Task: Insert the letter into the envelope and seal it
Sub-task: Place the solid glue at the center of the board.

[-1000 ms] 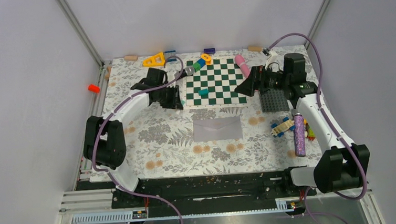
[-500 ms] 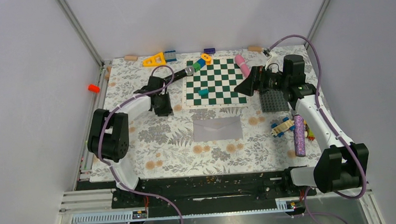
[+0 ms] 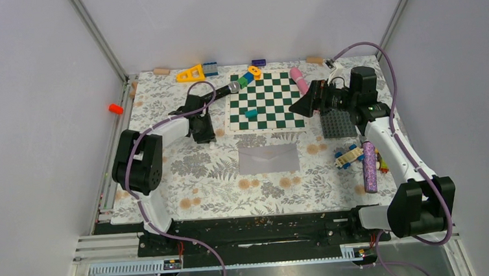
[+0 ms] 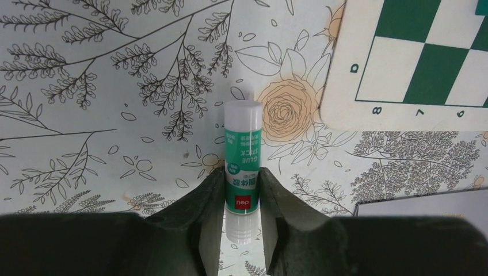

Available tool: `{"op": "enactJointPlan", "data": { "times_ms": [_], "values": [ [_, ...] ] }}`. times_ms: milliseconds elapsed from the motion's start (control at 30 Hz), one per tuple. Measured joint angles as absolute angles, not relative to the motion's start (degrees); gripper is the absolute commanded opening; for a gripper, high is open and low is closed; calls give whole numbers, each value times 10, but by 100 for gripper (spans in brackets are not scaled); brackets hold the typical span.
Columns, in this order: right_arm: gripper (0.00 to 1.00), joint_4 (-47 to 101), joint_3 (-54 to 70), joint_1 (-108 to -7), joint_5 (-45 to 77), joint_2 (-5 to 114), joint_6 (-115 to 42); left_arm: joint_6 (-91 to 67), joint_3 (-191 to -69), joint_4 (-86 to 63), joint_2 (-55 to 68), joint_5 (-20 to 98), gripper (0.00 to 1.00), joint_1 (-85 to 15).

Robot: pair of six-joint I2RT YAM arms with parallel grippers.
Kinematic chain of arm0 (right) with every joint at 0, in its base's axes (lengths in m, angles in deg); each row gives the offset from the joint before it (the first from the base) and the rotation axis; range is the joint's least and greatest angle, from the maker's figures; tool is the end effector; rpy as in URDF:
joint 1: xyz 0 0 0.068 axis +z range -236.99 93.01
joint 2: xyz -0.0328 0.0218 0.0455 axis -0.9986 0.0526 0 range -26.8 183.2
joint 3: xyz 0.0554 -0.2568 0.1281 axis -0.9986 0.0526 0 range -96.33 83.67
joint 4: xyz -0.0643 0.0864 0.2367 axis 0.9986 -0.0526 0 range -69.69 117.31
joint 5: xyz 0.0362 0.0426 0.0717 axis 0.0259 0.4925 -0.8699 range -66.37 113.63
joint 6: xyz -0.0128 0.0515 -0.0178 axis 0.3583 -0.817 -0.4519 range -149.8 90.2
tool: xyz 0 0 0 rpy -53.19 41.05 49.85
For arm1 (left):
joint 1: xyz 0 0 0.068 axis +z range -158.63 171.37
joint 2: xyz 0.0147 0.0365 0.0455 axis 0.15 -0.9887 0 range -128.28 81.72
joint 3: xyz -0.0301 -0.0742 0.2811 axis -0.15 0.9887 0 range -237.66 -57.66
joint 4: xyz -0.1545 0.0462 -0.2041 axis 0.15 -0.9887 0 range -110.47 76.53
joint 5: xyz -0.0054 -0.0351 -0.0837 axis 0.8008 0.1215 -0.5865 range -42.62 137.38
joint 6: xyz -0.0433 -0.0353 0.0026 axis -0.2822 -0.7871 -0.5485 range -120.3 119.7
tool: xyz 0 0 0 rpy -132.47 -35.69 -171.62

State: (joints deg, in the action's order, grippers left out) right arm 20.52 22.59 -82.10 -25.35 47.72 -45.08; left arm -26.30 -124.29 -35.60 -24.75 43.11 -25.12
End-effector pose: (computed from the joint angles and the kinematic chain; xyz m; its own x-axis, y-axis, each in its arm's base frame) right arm 0.2847 0.0535 0.3545 -0.5331 0.1281 -0.8363 -0.6434 0.5805 0.4991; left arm 0.3625 -0.1103 0.1766 -0.8995 -0.1896 -0.3936 -0.0864 0.9603 -0.2652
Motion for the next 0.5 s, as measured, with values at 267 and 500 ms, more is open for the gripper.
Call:
{"op": "enactJointPlan", "data": {
  "times_ms": [267,500],
  "values": [
    [100,208,228,-821,-254,477,-453,-269,-1247,-349,-251,429,41,-252],
    [100,208,229,-821,-254,477,-453,-270,-1247,-343,-251,427,48,-253]
  ]
}}
